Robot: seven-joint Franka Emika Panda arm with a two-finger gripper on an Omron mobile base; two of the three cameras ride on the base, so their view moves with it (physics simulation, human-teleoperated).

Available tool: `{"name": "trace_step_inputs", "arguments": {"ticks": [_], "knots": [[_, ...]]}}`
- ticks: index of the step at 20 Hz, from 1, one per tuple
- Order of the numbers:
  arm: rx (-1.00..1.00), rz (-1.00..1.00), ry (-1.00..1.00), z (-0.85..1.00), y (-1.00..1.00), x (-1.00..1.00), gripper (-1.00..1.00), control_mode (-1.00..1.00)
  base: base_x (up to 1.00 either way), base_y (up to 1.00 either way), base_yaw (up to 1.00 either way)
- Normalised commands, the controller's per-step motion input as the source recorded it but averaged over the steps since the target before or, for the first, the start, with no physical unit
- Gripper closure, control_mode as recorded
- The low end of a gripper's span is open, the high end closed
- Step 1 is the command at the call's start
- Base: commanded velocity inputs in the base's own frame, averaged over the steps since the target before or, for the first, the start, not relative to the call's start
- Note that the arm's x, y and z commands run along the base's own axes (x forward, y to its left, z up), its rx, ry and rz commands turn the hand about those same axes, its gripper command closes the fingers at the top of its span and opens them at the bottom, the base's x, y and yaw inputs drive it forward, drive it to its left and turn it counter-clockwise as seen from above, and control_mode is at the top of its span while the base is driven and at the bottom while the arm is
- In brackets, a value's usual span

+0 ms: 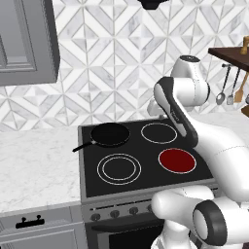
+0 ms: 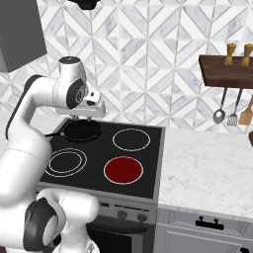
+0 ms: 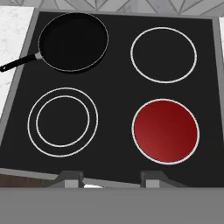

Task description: Turn off the front right burner of the stove.

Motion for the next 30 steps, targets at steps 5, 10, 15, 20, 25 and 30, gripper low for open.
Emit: {"name": "trace_step_inputs", "arguments": {"ticks": [5, 10, 15, 20, 25, 30], "knots": [[0.00, 0.00, -0.01, 0.00, -0.04, 0.00, -1.00, -1.00, 0.00, 0.00, 0.00], [0.00, 0.00, -0.03, 0.00, -0.11, -0.03, -1.00, -1.00, 0.00, 0.00, 0.00], [0.00, 0.00, 0.00, 0.00, 0.00, 0.00, -1.00, -1.00, 0.00, 0.00, 0.00], [0.00, 0.00, 0.00, 0.00, 0.00, 0.00, -1.00, -1.00, 0.00, 0.00, 0.00], [0.00, 0.00, 0.00, 0.00, 0.00, 0.00, -1.00, -1.00, 0.00, 0.00, 0.00], [0.00, 0.00, 0.00, 0.00, -0.03, -0.01, -1.00, -1.00, 0.00, 0.00, 0.00]]}}
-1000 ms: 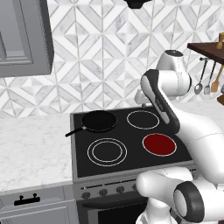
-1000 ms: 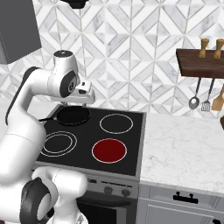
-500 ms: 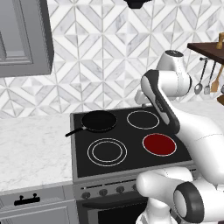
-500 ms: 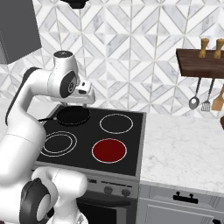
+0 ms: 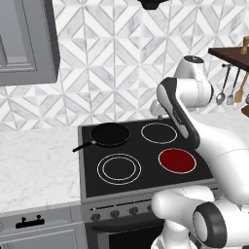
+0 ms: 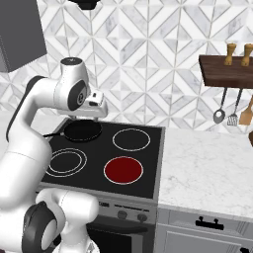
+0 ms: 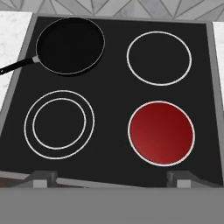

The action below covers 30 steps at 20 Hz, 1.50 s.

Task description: Turn off the front right burner of the stove.

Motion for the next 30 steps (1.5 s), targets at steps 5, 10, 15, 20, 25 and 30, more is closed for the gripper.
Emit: {"name": "trace_step_inputs", "arguments": {"ticks": [5, 10, 15, 20, 25, 30], "knots": [[0.00, 0.00, 0.00, 0.00, 0.00, 0.00, -1.00, 1.00, -0.04, -0.36, 0.00], [0.00, 0.00, 0.00, 0.00, 0.00, 0.00, -1.00, 1.00, -0.01, -0.45, 0.00], [0.00, 0.00, 0.00, 0.00, 0.00, 0.00, -1.00, 1.00, 0.00, -0.42, 0.00], [0.00, 0.00, 0.00, 0.00, 0.00, 0.00, -1.00, 1.00, -0.01, -0.49, 0.00], [0.00, 0.00, 0.00, 0.00, 0.00, 0.00, -1.00, 1.00, 0.00, -0.49, 0.00], [0.00, 0.00, 0.00, 0.00, 0.00, 0.00, -1.00, 1.00, 0.00, -0.42, 0.00]]}}
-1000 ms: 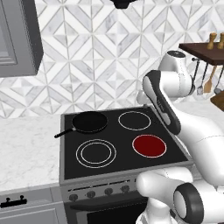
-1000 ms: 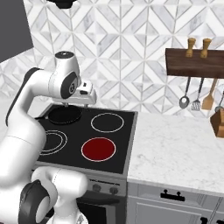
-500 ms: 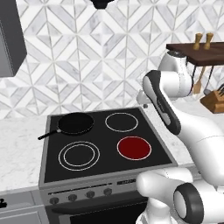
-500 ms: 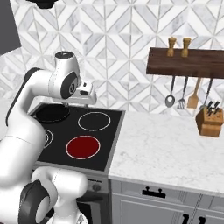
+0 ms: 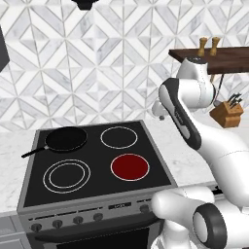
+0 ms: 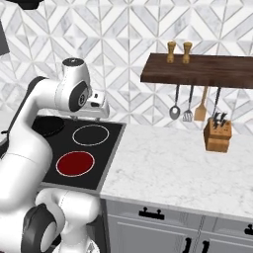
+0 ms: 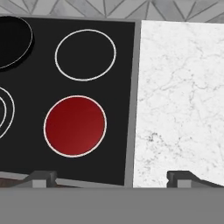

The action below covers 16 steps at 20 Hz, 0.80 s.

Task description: Turn off the front right burner of the stove.

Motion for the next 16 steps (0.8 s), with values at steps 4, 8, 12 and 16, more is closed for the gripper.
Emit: {"name": "trace_step_inputs", "arguments": {"ticks": [4, 8, 12, 16], "knots": [[0.00, 0.00, 0.00, 0.00, 0.00, 0.00, -1.00, -1.00, -0.01, -0.09, 0.00], [0.00, 0.00, 0.00, 0.00, 0.00, 0.00, -1.00, -1.00, 0.00, 0.00, 0.00], [0.00, 0.02, 0.00, 0.00, 0.05, -0.12, -1.00, -1.00, 0.00, 0.00, 0.00], [-0.05, 0.25, 0.08, -0.21, 0.66, -0.43, -1.00, -1.00, 0.00, 0.00, 0.00]]}}
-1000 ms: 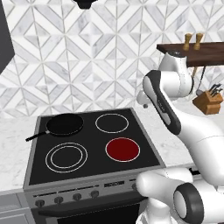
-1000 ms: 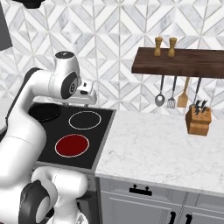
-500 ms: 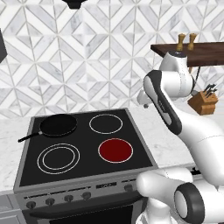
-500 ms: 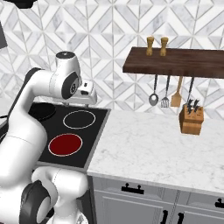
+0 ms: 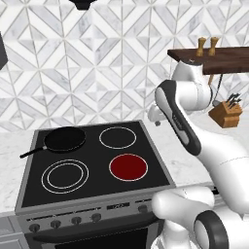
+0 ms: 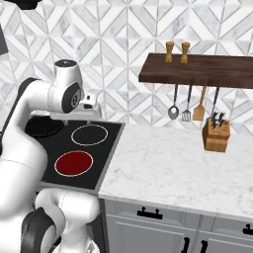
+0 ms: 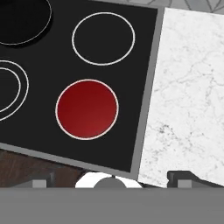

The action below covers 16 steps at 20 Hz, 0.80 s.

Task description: Turn off the front right burner of the stove.

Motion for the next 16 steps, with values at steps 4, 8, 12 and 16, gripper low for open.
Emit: {"name": "trace_step_inputs", "arguments": {"ticks": [4, 8, 12, 16], "knots": [[-0.29, 0.37, 0.07, -0.74, 1.00, -0.59, -1.00, -1.00, 0.00, 0.00, 0.00], [-0.39, 0.39, 0.02, -0.99, 1.00, -0.45, -1.00, -1.00, 0.00, 0.00, 0.00], [-0.52, 0.40, -0.02, -1.00, 1.00, -0.67, -1.00, -1.00, 0.00, 0.00, 0.00], [-0.67, 0.41, -0.01, -1.00, 1.00, -0.70, -1.00, -1.00, 0.00, 0.00, 0.00]]}}
